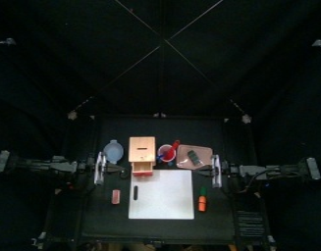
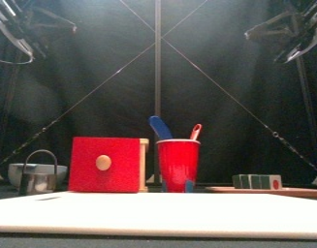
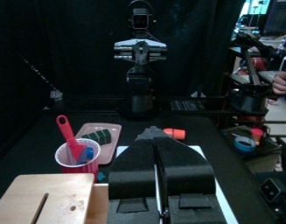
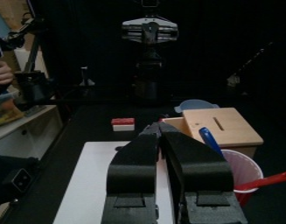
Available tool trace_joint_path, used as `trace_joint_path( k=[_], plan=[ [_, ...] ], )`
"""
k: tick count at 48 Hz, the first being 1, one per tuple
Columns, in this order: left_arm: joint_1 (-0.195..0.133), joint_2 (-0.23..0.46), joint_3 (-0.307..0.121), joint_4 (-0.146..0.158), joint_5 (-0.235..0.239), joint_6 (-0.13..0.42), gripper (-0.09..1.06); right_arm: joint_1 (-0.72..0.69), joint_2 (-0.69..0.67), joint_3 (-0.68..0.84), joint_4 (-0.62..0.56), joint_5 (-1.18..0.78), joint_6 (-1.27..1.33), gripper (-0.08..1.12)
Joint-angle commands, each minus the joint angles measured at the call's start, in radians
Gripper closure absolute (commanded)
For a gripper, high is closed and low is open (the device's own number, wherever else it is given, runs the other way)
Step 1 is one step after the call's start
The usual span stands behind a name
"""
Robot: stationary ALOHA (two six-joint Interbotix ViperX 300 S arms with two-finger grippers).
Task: Place sushi on board then cut the sushi with the knife then place the pieces on the plate
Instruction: Place the sushi on the board
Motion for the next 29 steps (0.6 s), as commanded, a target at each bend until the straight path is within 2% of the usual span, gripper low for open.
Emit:
trace_joint_path(
  k=[1,7,12,18,24,29],
  plan=[
    [0.005,0.029,-0.015,0.000,-0.029,0.002,0.85,-0.037,0.026,-0.009,0.005,0.003,0.005,0.95],
    [0.005,0.032,-0.015,0.000,-0.046,-0.005,0.85,-0.138,0.054,-0.003,0.048,0.048,0.023,0.93],
    [0.002,0.034,-0.015,-0.014,-0.087,-0.006,0.85,-0.258,0.072,-0.003,0.126,0.130,0.035,0.91],
    [0.002,0.032,-0.011,-0.026,-0.117,-0.005,0.85,-0.403,0.087,-0.012,0.221,0.261,0.037,0.83],
    [0.003,0.034,-0.002,-0.028,-0.126,-0.003,0.85,-0.541,0.110,-0.028,0.339,0.417,0.037,0.61],
    [0.003,0.034,0.008,-0.028,-0.126,-0.003,0.85,-0.612,0.133,-0.032,0.393,0.497,0.037,0.34]
  ],
)
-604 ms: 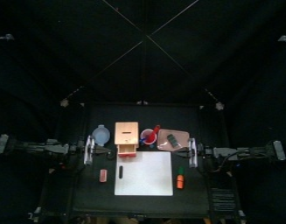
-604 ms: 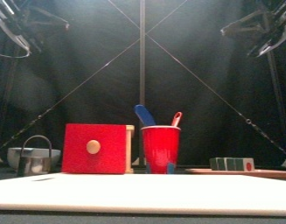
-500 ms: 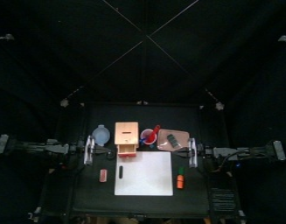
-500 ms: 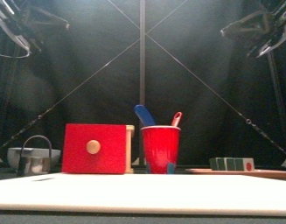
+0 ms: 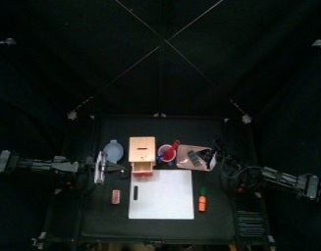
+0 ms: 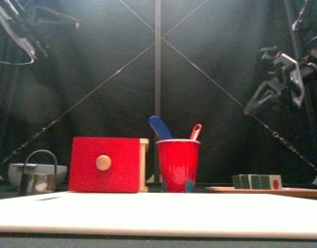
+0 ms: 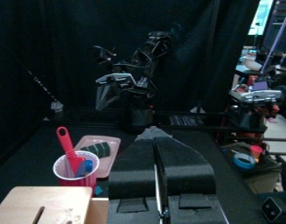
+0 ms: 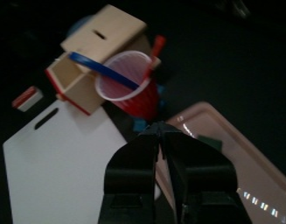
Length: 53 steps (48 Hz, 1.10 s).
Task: Place sushi on board then cut the sushi with the knife then place the pieces on the plate
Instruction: Place the sushi on the board
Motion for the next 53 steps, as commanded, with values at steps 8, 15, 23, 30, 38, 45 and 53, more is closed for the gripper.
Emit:
trace_joint_path(
  k=[8,15,23,30,38,45,53],
  plan=[
    [0.000,0.006,0.006,-0.002,-0.009,0.000,0.85,-0.092,0.061,-0.044,0.069,0.117,0.000,-0.03],
    [0.003,0.008,0.017,-0.002,-0.009,0.002,0.85,-0.077,0.133,-0.092,0.084,0.173,0.002,0.02],
    [0.006,0.018,0.031,-0.002,-0.009,0.000,0.85,-0.069,0.264,-0.158,0.072,0.239,0.000,0.03],
    [0.006,0.043,0.043,-0.009,-0.009,-0.002,0.85,-0.069,0.354,-0.193,0.020,0.305,0.002,0.03],
    [0.006,0.067,0.052,-0.029,-0.009,0.000,0.85,-0.048,0.460,-0.201,0.011,0.314,0.002,0.03],
    [0.006,0.078,0.052,-0.034,-0.009,0.002,0.85,-0.028,0.540,-0.216,-0.011,0.314,0.003,0.03],
    [0.002,0.078,0.055,-0.034,-0.009,-0.002,0.85,-0.026,0.571,-0.230,-0.020,0.299,0.003,0.03]
  ],
)
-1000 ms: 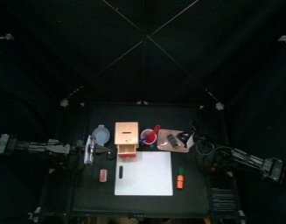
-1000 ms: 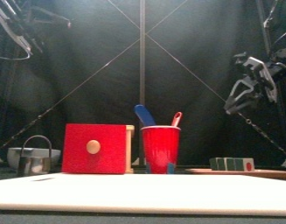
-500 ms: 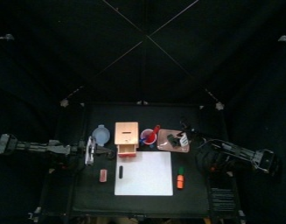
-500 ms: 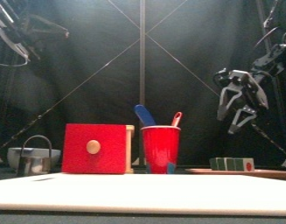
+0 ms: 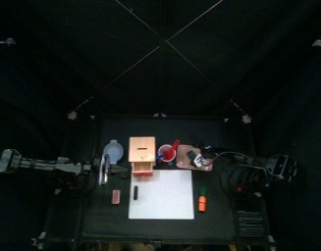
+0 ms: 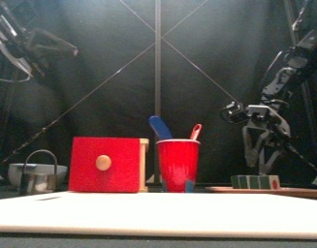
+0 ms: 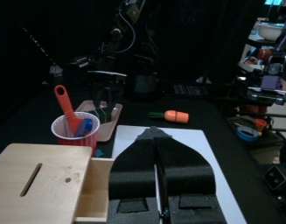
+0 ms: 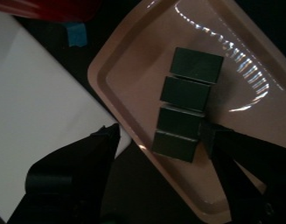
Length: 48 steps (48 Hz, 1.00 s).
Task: Place sushi on board then cut the sushi with the knife then place the pieces on the plate
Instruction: Place the sushi on the board
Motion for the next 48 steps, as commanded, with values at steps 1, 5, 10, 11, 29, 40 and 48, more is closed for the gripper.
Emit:
trace_joint_path(
  k=[1,5,10,11,29,40,48],
  plan=[
    [-0.002,0.005,-0.011,-0.003,-0.009,-0.002,0.85,0.003,0.003,-0.018,-0.006,-0.018,0.000,0.03],
    [-0.005,0.005,-0.009,-0.009,-0.009,-0.002,0.85,0.002,0.005,-0.017,-0.012,-0.026,0.000,0.03],
    [-0.008,0.005,-0.008,-0.020,-0.009,-0.002,0.85,-0.003,0.012,-0.017,-0.023,-0.034,0.000,0.03],
    [-0.009,0.005,-0.009,-0.020,-0.009,-0.002,0.85,-0.003,0.014,-0.017,-0.023,-0.034,0.000,0.03],
    [-0.009,0.005,-0.005,-0.029,-0.009,-0.002,0.85,-0.006,0.103,-0.052,-0.063,-0.044,0.000,0.03],
    [-0.009,0.005,0.000,-0.044,-0.009,-0.002,0.85,-0.029,0.114,-0.041,-0.058,-0.049,0.000,0.04],
    [-0.011,0.005,0.000,-0.046,-0.009,-0.002,0.85,-0.029,0.120,-0.032,-0.057,-0.051,-0.002,0.06]
  ],
)
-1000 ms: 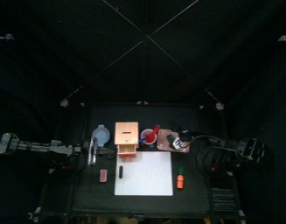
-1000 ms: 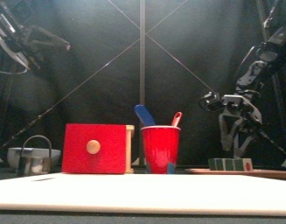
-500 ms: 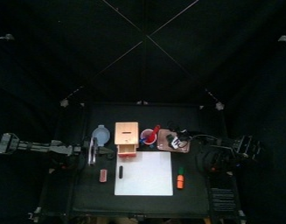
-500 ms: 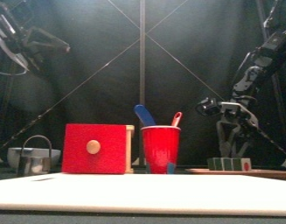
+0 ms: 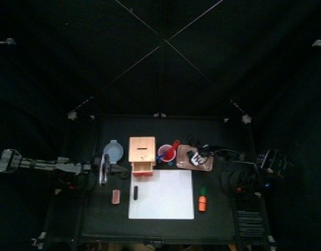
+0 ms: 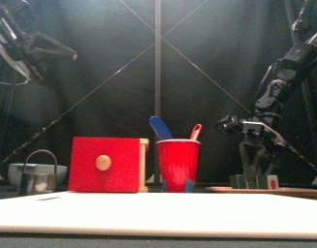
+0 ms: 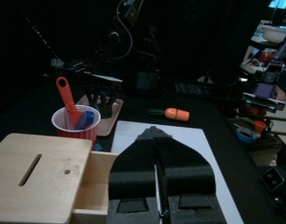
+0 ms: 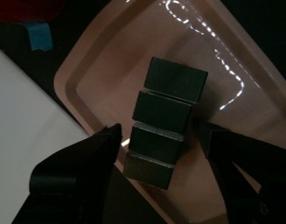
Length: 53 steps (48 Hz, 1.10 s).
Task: Place sushi on board then cut the sushi with the knife then place the pieces on the plate
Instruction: Place the sushi on the board
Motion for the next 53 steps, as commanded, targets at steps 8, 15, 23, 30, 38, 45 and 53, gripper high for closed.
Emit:
trace_joint_path(
  k=[8,15,23,30,38,45,53],
  plan=[
    [0.000,0.003,-0.008,-0.008,-0.008,-0.002,0.85,-0.003,0.012,-0.003,0.005,-0.009,-0.002,0.08],
    [0.000,0.003,-0.006,-0.017,-0.008,0.000,0.85,-0.005,0.018,-0.008,0.018,-0.008,0.002,0.16],
    [0.000,0.003,-0.005,-0.017,-0.008,0.000,0.85,-0.003,0.018,-0.015,0.002,-0.003,0.043,0.28],
    [0.000,0.003,0.002,-0.018,-0.008,-0.002,0.85,0.018,-0.018,-0.026,-0.028,0.044,0.086,0.29],
    [0.000,0.003,0.003,-0.031,-0.008,0.000,0.85,0.083,-0.112,-0.054,-0.018,0.147,0.118,0.29],
    [0.000,0.003,0.003,-0.031,-0.008,0.000,0.85,0.150,-0.196,-0.063,-0.011,0.238,0.199,0.29],
    [0.000,0.003,-0.002,-0.029,-0.008,0.005,0.85,0.258,-0.253,-0.044,0.008,0.270,0.382,0.29]
  ],
)
